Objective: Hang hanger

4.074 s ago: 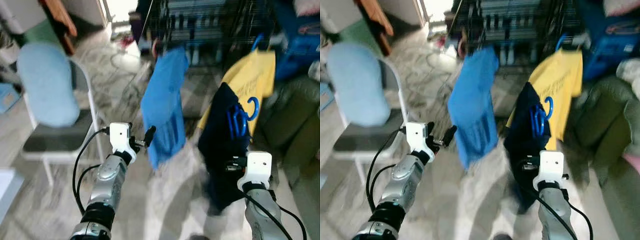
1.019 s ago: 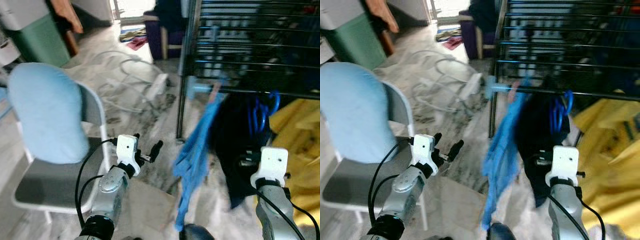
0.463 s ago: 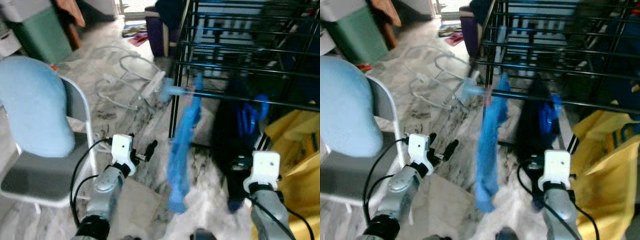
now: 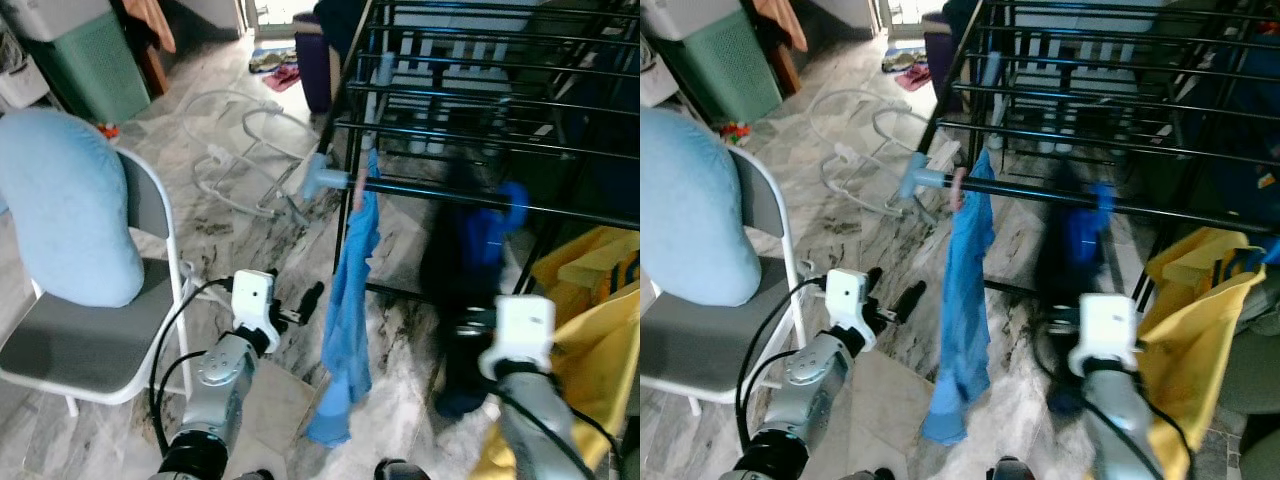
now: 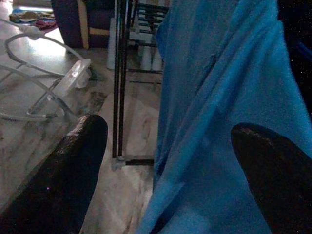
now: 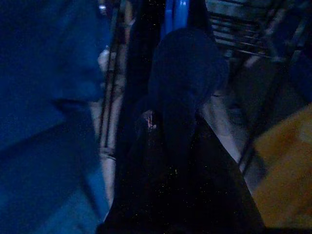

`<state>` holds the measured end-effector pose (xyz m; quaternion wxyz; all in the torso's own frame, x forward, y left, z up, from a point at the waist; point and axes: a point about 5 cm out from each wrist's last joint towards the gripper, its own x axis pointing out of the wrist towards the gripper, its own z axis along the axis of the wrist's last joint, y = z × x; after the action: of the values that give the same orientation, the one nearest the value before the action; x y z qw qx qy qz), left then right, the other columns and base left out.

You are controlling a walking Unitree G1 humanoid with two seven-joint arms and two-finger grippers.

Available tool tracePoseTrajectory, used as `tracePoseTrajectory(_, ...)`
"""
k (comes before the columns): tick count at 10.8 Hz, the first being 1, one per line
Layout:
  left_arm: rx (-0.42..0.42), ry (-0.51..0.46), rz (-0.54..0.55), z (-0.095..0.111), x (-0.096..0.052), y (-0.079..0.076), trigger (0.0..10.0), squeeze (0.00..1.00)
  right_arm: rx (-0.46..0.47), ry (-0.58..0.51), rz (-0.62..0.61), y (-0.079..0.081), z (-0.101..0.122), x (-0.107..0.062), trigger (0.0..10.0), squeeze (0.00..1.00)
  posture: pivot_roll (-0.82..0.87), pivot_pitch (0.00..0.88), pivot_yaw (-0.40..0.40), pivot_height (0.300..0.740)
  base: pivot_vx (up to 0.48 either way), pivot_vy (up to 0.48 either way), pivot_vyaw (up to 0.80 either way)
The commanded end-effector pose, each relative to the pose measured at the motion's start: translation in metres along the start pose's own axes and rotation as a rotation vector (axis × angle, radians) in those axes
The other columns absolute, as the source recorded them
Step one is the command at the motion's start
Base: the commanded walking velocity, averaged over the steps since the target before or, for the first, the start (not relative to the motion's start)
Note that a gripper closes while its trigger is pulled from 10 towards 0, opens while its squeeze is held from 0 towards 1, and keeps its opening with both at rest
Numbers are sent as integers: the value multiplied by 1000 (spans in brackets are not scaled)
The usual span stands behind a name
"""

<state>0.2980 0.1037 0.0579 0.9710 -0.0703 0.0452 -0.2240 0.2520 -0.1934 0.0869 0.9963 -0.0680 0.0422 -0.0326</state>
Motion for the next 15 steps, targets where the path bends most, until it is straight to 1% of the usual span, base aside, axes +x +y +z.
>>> tracePoseTrajectory(1, -2, 21, 5, -4, -3, 2, 10000, 0, 23, -21, 18, 4, 7, 4, 10000, 0, -220, 138, 76, 740, 0, 0, 0)
tracePoseTrajectory(2, 0, 25, 1, -5, -4, 2, 10000, 0, 24, -6, 34, 8, 8, 9, 10000, 0, -218, 145, 78, 740, 0, 0, 0)
tracePoseTrajectory(3, 3, 31, -2, -6, -5, 2, 10000, 0, 44, 11, 33, 10, 8, 14, 10000, 0, -218, 145, 78, 740, 0, 0, 0)
tracePoseTrajectory(4, 2, 36, -13, -7, -6, 2, 10000, 0, 78, 26, 13, 10, 12, 22, 10000, 0, -211, 149, 74, 740, 0, 0, 0)
tracePoseTrajectory(5, -10, 36, -38, -8, -8, 0, 10000, 0, 122, 44, -32, 7, 13, 24, 10000, 0, -205, 148, 73, 740, 0, 0, 0)
tracePoseTrajectory(6, -18, 48, -62, -11, -10, -1, 10000, 0, 171, 83, -66, 3, 8, 25, 10000, 0, -203, 147, 73, 740, 0, 0, 0)
tracePoseTrajectory(7, -9, 49, -72, -11, -11, -2, 10000, 0, 180, 115, -76, 2, 2, 25, 10000, 0, -202, 146, 76, 740, 0, 0, 0)
tracePoseTrajectory(8, -7, 50, -73, -11, -11, -1, 10000, 0, 216, 143, -94, 1, -1, 24, 10000, 0, -203, 146, 77, 740, 0, 0, 0)
tracePoseTrajectory(15, 8, 68, -91, -12, -10, -1, 10000, 0, 258, 189, -68, 14, -8, 19, 10000, 0, -204, 137, 84, 740, 0, 0, 0)
